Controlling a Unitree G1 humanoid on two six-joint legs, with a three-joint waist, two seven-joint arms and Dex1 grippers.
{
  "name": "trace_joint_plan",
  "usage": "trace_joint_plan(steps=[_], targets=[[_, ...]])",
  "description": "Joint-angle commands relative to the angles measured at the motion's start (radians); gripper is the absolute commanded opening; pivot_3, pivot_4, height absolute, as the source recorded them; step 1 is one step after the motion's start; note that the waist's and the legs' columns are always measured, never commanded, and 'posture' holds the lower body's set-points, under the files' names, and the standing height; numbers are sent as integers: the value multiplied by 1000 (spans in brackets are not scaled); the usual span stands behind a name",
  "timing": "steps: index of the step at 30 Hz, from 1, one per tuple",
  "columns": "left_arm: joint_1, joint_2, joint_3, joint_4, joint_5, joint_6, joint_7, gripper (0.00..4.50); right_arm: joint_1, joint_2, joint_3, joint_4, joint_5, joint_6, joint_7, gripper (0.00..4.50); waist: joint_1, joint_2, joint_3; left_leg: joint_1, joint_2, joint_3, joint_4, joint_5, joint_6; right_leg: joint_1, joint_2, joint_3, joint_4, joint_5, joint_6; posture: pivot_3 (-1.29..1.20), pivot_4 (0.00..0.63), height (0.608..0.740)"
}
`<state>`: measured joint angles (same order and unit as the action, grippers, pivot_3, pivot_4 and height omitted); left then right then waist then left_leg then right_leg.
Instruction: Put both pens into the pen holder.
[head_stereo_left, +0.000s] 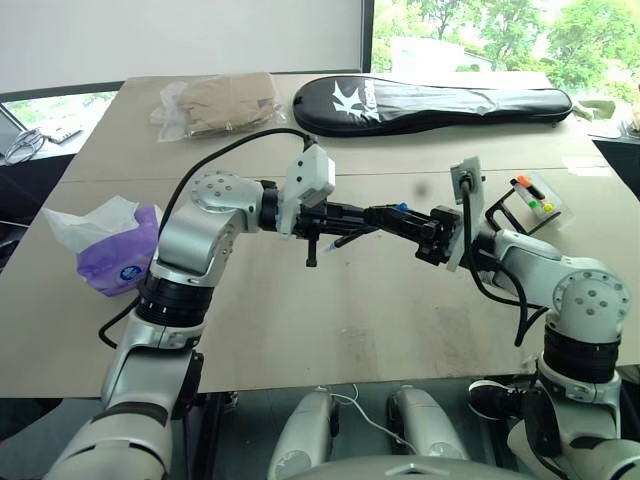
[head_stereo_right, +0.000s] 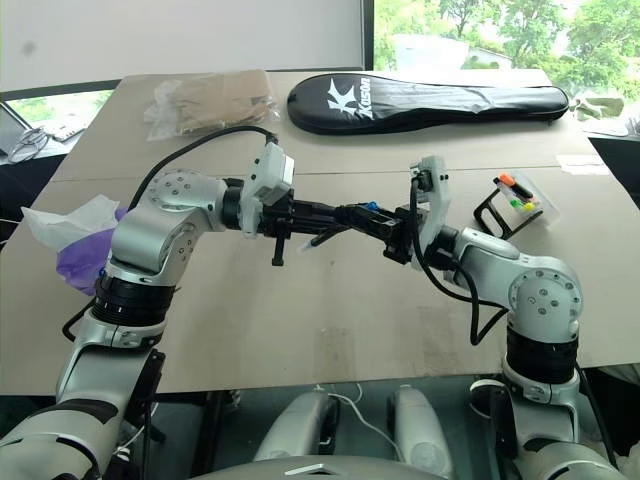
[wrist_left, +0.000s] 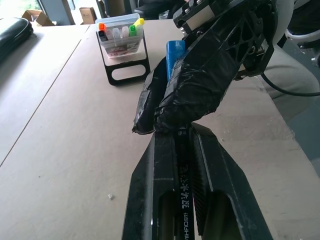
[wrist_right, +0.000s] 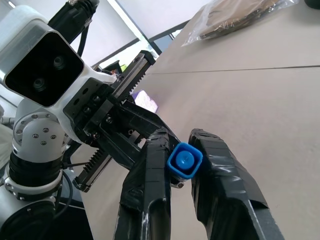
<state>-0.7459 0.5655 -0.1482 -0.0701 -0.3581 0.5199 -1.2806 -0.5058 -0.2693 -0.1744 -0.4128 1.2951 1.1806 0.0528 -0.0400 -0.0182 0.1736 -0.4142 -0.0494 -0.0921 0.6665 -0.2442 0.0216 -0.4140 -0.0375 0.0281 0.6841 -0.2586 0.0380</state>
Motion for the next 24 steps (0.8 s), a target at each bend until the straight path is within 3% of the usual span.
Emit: trace_joint_plan(steps=[1, 3, 4, 5, 9, 14, 18, 20, 24], targets=[[-3, 5, 16, -30, -51, 28, -1, 0, 9, -14, -12, -38, 63, -33, -13, 115, 0, 0, 0, 0, 0, 0, 0, 0, 0, 0, 0, 0, 0, 0, 0, 0, 150, 740], [-11, 0, 35, -29, -88, 67, 3, 0, 18, -23, -8, -45, 75, -42, -23, 115, 0, 0, 0, 0, 0, 0, 0, 0, 0, 0, 0, 0, 0, 0, 0, 0, 150, 740], [-18, -1, 48, -28, -114, 104, 9, 855, 23, -27, -9, -50, 81, -48, -30, 115, 0, 0, 0, 0, 0, 0, 0, 0, 0, 0, 0, 0, 0, 0, 0, 0, 150, 740], [-22, 4, 55, -29, -129, 131, 15, 1131, 29, -32, -12, -55, 86, -55, -36, 115, -1, 0, 0, 0, 0, 0, 0, 0, 0, 0, 0, 0, 0, 0, 0, 0, 150, 740], [-13, 8, 99, -57, -184, 236, 94, 3021, 59, -106, -72, -86, 73, -104, -59, 115, 0, 0, 0, 0, 0, 0, 0, 0, 0, 0, 0, 0, 0, 0, 0, 0, 150, 740], [26, -11, 102, -126, -177, 247, 203, 3102, 77, -306, -190, -127, 22, -146, -49, 114, 5, 1, 0, 0, 0, 0, 0, 0, 0, 1, 0, 0, -2, 0, 0, 0, 150, 740], [43, -102, 71, -182, -141, 221, 345, 3102, 56, -613, -314, -116, -134, -155, 12, 114, 22, 3, 2, -1, -1, 1, 0, 0, 1, 1, -1, 0, -2, 0, 0, 0, 150, 740], [44, -152, 47, -198, -113, 208, 418, 3102, 61, -740, -328, -103, -218, -152, 38, 114, 27, 3, 2, -1, 0, 1, 0, -1, 1, 1, 0, 0, -4, 0, 1, 0, 150, 740], [49, -239, 14, -225, -100, 201, 510, 3102, 108, -874, -288, -99, -348, -157, 103, 114, 25, 3, 1, 0, 1, 3, -1, -1, 1, 2, 0, 3, -4, 0, 0, 0, 150, 740]])
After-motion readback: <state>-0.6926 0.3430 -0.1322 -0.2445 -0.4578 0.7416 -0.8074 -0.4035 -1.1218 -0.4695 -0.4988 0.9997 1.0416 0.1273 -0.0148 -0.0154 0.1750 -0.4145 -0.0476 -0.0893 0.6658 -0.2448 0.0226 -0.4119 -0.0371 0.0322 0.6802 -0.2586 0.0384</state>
